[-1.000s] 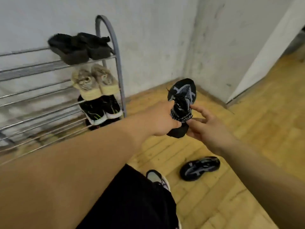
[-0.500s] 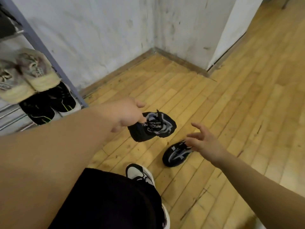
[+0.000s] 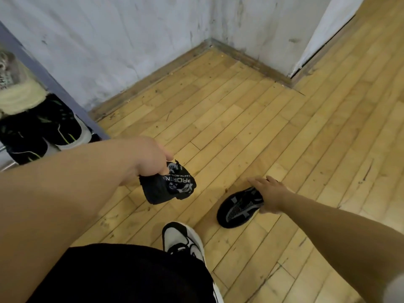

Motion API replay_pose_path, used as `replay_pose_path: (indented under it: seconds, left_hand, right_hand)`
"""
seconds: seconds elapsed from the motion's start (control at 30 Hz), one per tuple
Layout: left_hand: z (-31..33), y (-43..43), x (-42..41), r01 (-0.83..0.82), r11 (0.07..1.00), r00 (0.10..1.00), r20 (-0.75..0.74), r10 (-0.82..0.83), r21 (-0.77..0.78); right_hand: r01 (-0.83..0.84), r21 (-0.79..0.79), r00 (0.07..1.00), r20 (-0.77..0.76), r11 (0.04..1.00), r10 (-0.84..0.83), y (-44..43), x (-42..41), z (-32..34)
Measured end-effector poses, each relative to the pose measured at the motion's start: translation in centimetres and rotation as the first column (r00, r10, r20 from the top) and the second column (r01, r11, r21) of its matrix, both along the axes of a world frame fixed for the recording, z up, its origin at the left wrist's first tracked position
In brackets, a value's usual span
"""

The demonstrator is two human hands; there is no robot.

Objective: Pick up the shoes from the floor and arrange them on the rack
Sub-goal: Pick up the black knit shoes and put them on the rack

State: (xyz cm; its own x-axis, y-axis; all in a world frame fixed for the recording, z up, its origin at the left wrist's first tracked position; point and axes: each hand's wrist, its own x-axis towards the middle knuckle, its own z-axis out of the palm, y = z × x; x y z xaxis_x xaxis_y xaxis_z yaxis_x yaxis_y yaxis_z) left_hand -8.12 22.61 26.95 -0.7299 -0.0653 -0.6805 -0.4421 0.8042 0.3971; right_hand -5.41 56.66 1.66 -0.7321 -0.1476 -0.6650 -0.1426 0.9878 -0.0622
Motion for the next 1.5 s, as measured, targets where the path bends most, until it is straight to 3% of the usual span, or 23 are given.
replay_pose_path:
  seconds: [0.2,0.27,0.37,0.43,0.57,0.63,0.7,0.8,0.9,1.0,1.13,1.23,1.33,1.5]
  left_hand:
    - [-0.7,0.0,-0.6,-0.082,0.992,0.997,0.021,0.081,0.091]
    - [-0.7,0.1,-0.6,-0.089,0.991,0.996,0.032,0.086,0.099]
    - [-0.8,0.0,-0.7,-0.138,0.981,0.989,0.07,0.129,0.136]
    - [-1.0,-0.3,-0.8,-0.176,0.974,0.978,0.136,0.157,0.14]
    - [-0.6,-1.3,0.0,-0.254,0.959,0.92,0.338,0.199,0.124]
    - [-0.1,-2.1,0.6,-0.281,0.949,0.909,0.357,0.216,0.141]
    - [0.5,-3.0,1.3,-0.312,0.933,0.912,0.332,0.242,0.178]
    - [1.6,-4.6,2.4,-0.393,0.869,0.907,0.283,0.313,0.299]
    - [4.1,-6.2,3.5,-0.469,0.769,0.883,0.199,0.426,0.435]
    - [8.4,-7.3,5.2,-0.53,0.604,0.801,0.117,0.587,0.596]
    - [14.1,-9.6,9.3,-0.374,0.388,0.724,0.004,0.69,0.843]
    - [16.6,-13.5,13.4,-0.203,0.379,0.671,-0.154,0.725,0.903]
    - [19.2,-19.0,17.8,-0.117,0.438,0.564,-0.304,0.768,0.891]
    - [21.7,-29.0,26.6,-0.146,0.549,0.403,-0.457,0.793,0.823]
  right_hand:
    - [-0.023,0.029,0.991,-0.13,0.999,0.027,0.6,0.7,-0.9]
    - [0.108,-0.047,0.986,-0.125,0.993,-0.114,0.5,2.6,-1.0]
    - [0.346,-0.157,0.907,-0.198,0.925,-0.372,-1.3,7.3,-2.0]
    - [0.428,-0.212,0.85,-0.236,0.879,-0.471,-3.4,10.3,-2.5]
    - [0.537,-0.265,0.801,-0.135,0.8,-0.583,-6.9,14.5,-2.6]
    - [0.618,-0.375,0.723,-0.072,0.691,-0.687,-8.6,15.2,-1.5]
    - [0.672,-0.534,0.615,0.019,0.512,-0.788,-10.2,14.7,1.0]
    - [0.626,-0.709,0.54,0.094,0.325,-0.836,-12.6,13.1,6.3]
    - [0.511,-0.837,0.539,0.135,0.195,-0.831,-15.4,10.8,13.0]
    - [0.384,-0.921,0.555,0.173,0.066,-0.813,-18.5,8.3,20.5]
    - [0.207,-0.972,0.641,0.219,-0.108,-0.736,-23.8,6.2,30.6]
    - [0.062,-0.995,0.763,0.101,-0.084,-0.638,-28.9,6.3,36.6]
    - [-0.056,-0.997,0.877,-0.072,0.047,-0.476,-34.7,7.9,41.2]
    - [-0.223,-0.945,0.959,-0.257,0.239,-0.122,-43.0,11.2,45.6]
